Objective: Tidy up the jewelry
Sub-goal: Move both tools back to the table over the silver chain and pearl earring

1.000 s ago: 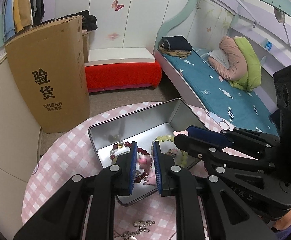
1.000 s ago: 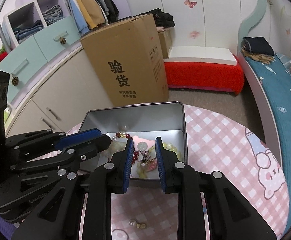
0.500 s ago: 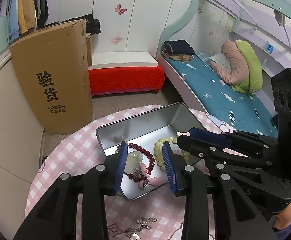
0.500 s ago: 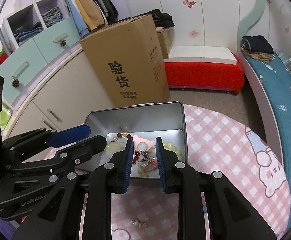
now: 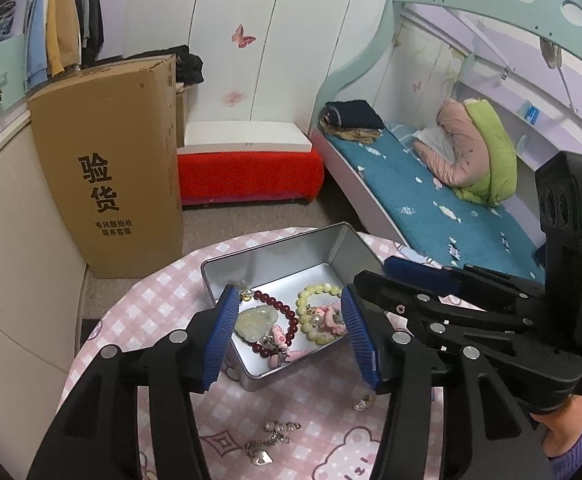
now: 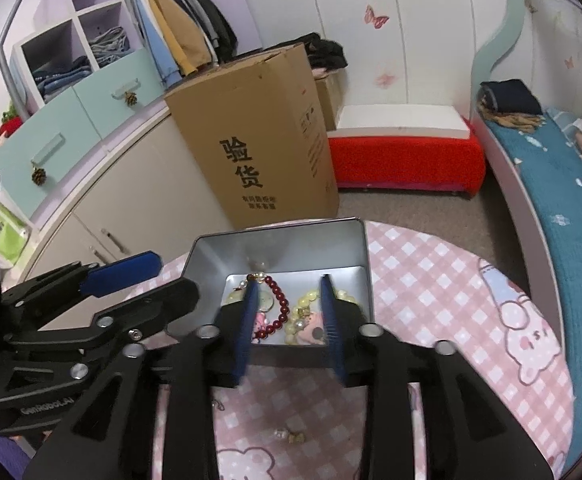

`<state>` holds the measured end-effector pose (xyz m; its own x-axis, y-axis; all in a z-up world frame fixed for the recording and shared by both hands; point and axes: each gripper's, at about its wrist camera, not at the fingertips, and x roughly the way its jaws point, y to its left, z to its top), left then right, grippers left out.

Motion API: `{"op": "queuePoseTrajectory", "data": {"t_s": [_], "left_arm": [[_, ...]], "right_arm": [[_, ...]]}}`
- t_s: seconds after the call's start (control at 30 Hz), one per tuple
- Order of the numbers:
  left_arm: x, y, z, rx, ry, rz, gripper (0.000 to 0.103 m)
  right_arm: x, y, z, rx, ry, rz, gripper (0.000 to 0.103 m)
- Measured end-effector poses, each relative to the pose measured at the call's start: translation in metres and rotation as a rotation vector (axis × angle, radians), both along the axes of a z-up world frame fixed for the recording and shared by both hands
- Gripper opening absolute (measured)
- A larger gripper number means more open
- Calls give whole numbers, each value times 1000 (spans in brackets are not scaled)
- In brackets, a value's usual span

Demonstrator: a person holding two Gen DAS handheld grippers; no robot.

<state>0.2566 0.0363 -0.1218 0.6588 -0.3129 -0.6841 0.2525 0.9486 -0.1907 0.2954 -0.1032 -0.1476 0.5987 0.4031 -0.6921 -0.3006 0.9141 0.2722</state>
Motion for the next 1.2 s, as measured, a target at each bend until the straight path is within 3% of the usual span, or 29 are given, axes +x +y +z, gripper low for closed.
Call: {"op": "queuePoseTrajectory", "data": {"t_s": [0.1, 0.3, 0.53, 0.67, 0.77, 0.87, 1.07, 1.2], "left_arm": [[-12, 6, 6, -24, -17, 4, 59], [-34, 24, 9, -60, -32, 30, 59], [-57, 55, -5, -116, 3, 89, 59], [-63, 59, -23, -94, 48, 101, 60], [-67, 55, -38, -79, 78, 113, 71], [-67, 42, -54, -62, 113, 105, 71], [-62, 12, -78, 51, 132, 91, 71], [-56, 5, -86, 71, 143, 78, 71]], "right_arm": [[-11, -3, 7, -5, -16, 2, 44], [-36, -8, 13, -35, -38, -3, 51], [-63, -10, -2, -59, -10, -9, 55], [-71, -11, -16, -75, 15, -16, 58], [-77, -12, -28, -73, 42, -21, 58], [-82, -13, -39, -76, 64, -26, 58], [-88, -21, -57, -73, 101, -43, 58], [-90, -26, -63, -83, 91, -63, 58]]}}
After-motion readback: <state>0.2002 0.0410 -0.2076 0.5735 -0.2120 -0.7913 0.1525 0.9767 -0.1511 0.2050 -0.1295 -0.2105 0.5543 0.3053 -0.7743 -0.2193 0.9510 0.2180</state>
